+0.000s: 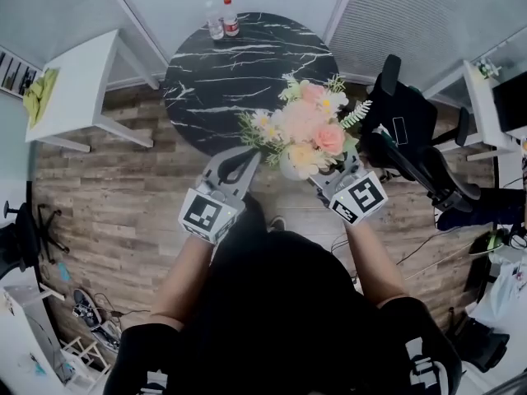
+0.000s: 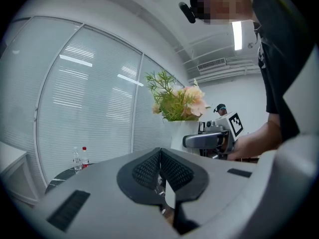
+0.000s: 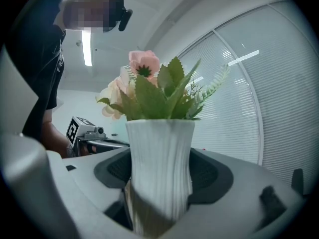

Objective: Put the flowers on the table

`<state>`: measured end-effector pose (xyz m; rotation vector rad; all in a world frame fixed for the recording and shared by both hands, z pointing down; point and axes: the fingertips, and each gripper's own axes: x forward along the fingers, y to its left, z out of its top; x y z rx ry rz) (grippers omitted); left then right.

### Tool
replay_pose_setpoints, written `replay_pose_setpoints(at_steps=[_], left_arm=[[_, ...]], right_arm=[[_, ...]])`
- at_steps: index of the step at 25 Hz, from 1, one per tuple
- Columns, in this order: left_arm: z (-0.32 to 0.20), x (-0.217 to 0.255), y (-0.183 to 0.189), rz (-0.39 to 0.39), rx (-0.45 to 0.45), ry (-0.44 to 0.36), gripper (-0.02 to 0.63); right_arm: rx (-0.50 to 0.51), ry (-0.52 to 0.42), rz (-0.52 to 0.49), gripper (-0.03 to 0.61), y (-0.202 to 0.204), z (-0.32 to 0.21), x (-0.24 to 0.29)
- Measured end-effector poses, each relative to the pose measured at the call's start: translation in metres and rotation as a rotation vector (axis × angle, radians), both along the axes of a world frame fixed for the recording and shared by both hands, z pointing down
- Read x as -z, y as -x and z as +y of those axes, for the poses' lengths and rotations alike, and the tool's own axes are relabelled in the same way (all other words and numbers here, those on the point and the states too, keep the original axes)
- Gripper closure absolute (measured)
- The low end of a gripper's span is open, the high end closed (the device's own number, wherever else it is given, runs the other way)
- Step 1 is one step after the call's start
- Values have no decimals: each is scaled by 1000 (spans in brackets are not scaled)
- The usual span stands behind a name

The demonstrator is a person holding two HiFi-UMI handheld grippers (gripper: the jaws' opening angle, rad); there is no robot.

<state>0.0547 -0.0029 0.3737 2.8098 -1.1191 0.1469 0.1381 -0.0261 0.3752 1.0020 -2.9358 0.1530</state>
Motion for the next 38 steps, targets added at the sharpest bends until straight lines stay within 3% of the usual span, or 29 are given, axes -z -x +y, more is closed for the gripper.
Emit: replay_pose_setpoints(at_steps=[12,21,38], left_arm=[[-109,2,42,24,-60,-17,600],[-163,-1,67,36,-85,-12,600],[-234,-18,91,28,-166,2,600]], right_arm=[[-45,-18,12,239,45,-98,2],[-92,-12,28,239,72,-147,-5],[-256,-13,-8,239,85,-220,-19]])
